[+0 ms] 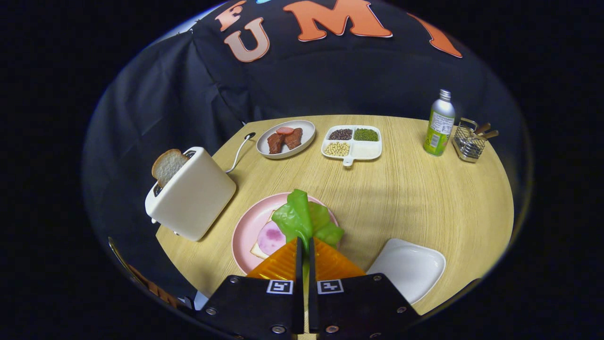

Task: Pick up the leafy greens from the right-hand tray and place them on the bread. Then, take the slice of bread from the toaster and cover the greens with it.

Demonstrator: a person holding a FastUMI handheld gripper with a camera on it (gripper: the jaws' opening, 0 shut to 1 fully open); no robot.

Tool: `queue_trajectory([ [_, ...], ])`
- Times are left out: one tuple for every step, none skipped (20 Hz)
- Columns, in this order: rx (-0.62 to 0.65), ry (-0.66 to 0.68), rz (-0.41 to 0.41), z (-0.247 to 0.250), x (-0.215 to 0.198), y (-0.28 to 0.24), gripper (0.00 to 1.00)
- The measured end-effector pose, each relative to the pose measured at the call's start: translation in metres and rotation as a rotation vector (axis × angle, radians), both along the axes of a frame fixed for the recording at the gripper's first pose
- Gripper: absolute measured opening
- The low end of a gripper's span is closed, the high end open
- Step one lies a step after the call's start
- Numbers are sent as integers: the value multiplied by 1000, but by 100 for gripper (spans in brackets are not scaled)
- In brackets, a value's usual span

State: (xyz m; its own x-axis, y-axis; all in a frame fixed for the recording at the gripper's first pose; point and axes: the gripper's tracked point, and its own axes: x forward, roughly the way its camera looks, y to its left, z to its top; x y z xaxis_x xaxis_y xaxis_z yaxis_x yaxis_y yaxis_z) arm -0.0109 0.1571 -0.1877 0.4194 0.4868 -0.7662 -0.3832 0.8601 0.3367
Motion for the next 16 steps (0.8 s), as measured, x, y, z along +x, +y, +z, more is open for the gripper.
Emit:
queue_trajectory([
  [-5,-3,8,-1,1,3,4],
  [-2,1,13,-3,2,8,4],
  [3,10,18,-4,1,12,4],
  [-4,18,20,-8,1,15,4],
  [-16,21,22,-13,2,17,4],
  [-18,30,26,-16,3,20,4],
  [-12,41,31,-17,1,24,4],
  [-15,47,34,-19,1,27,4],
  [-20,48,39,-22,2,29,4],
  [-18,57,47,-23,0,33,4],
  [-10,67,56,-23,-4,38,4],
  [-8,72,66,-23,-6,43,4],
  [-14,72,73,-25,-7,46,4],
  [-19,75,81,-27,-8,49,4],
  [-21,84,89,-29,-11,54,4],
  [-24,92,93,-32,-12,57,4],
])
